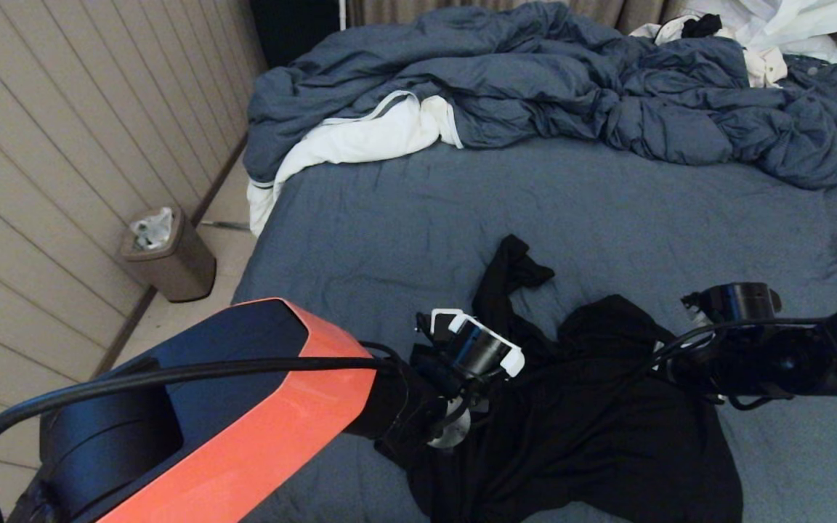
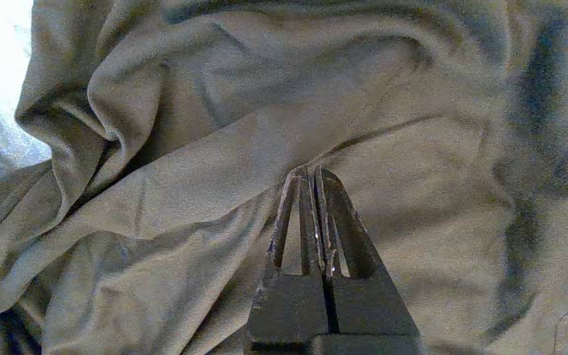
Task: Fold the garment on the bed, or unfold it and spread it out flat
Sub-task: Unford the black T-shirt
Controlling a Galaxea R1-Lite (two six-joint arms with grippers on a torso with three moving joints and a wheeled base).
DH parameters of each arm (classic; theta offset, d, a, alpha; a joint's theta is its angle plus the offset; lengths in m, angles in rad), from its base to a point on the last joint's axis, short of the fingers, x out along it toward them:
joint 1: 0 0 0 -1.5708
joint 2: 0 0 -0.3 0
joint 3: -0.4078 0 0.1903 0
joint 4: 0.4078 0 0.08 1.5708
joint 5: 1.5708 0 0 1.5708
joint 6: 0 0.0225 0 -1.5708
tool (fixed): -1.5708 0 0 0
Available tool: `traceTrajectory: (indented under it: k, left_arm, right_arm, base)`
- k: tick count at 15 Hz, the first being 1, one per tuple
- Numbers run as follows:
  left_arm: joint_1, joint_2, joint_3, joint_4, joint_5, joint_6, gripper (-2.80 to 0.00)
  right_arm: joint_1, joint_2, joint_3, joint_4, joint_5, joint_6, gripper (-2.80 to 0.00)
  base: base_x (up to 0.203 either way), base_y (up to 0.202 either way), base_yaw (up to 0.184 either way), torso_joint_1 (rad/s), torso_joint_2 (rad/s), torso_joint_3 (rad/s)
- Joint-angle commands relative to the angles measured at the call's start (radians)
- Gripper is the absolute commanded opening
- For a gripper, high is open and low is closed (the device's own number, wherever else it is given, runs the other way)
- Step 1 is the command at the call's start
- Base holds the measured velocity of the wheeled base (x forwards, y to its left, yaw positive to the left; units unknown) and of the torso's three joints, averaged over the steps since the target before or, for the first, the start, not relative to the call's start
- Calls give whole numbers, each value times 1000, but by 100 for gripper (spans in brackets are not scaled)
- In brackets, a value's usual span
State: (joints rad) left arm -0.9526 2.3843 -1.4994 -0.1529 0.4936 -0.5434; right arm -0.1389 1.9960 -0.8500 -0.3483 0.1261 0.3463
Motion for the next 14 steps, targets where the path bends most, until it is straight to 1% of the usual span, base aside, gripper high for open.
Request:
traceTrajectory:
  k: [1,9,14]
  left_arm:
    - [0,-1,-3,-1,4,-4,-280]
    - [1,6,-4,-6,8,-4,-280]
    - [1,-23,25,-5,17,-13,-280]
  right_arm:
    - [-1,0,3,-3,1,2,-280]
    - [-1,0,3,-3,1,2,-280]
    - [1,-2,8,-9,1,0,-280]
  base:
    - [0,0,0,0,0,0]
    - [0,0,0,0,0,0]
    - [0,0,0,0,0,0]
